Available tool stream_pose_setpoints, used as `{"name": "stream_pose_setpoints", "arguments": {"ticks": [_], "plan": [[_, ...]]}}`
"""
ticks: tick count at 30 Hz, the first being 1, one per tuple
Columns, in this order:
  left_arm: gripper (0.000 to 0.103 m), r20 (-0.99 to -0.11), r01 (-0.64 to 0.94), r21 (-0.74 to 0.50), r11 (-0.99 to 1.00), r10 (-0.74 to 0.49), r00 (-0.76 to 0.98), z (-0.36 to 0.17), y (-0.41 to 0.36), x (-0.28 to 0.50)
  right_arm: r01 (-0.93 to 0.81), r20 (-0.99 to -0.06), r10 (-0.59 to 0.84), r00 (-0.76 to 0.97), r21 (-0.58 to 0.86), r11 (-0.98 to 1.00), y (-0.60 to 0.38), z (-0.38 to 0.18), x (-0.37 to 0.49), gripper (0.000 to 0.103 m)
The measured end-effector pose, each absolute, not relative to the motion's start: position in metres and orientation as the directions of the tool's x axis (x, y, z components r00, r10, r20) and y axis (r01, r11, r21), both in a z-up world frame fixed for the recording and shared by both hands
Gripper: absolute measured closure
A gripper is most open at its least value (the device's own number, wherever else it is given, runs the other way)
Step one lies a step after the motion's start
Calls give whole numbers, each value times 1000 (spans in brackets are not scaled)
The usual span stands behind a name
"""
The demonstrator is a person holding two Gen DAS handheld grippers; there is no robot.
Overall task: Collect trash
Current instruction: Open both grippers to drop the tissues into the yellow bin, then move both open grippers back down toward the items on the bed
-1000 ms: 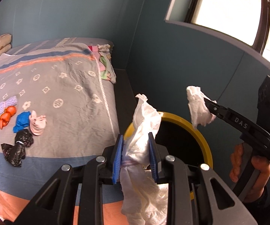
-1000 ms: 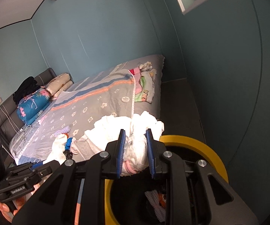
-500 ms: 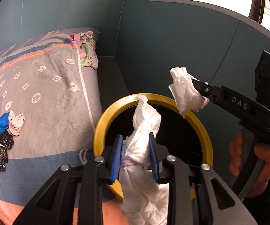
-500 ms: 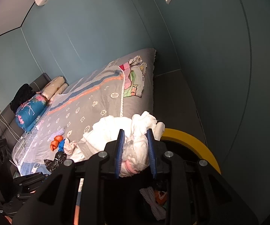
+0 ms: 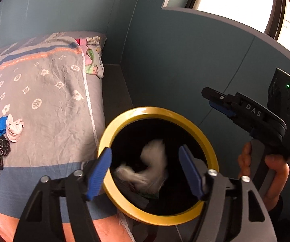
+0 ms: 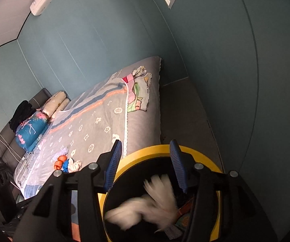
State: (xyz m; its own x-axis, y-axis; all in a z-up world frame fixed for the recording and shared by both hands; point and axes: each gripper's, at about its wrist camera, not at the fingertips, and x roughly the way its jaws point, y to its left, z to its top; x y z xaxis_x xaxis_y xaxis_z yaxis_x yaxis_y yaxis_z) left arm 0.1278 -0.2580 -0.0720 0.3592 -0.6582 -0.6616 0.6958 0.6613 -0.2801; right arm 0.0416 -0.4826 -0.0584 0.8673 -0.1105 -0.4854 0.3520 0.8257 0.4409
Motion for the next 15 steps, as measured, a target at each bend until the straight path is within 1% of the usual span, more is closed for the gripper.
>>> {"name": "stream_pose_setpoints", "arguments": {"ticks": [1, 5, 7, 9, 12, 15], "plan": [[25, -656, 689, -275, 670, -655, 375, -71, -255, 128, 353, -483, -113, 868, 441, 825, -483, -57, 41, 54], [17, -649, 656, -272, 704, -638, 415, -70, -240, 137, 343, -477, -107, 872, 442, 829, -482, -54, 44, 48], [14, -645, 638, -266, 723, -625, 439, -69, -231, 142, 334, -476, -101, 873, 436, 835, -480, -51, 46, 43], [12, -640, 623, -263, 737, -616, 459, -68, -221, 148, 316, -477, -84, 875, 430, 846, -473, -47, 52, 40], [11, -632, 598, -253, 761, -597, 493, -66, -205, 155, 290, -476, -66, 877, 416, 862, -462, -41, 58, 34], [10, -627, 572, -235, 786, -572, 529, -65, -188, 163, 249, -473, -34, 880, 399, 883, -445, -33, 70, 31]]}}
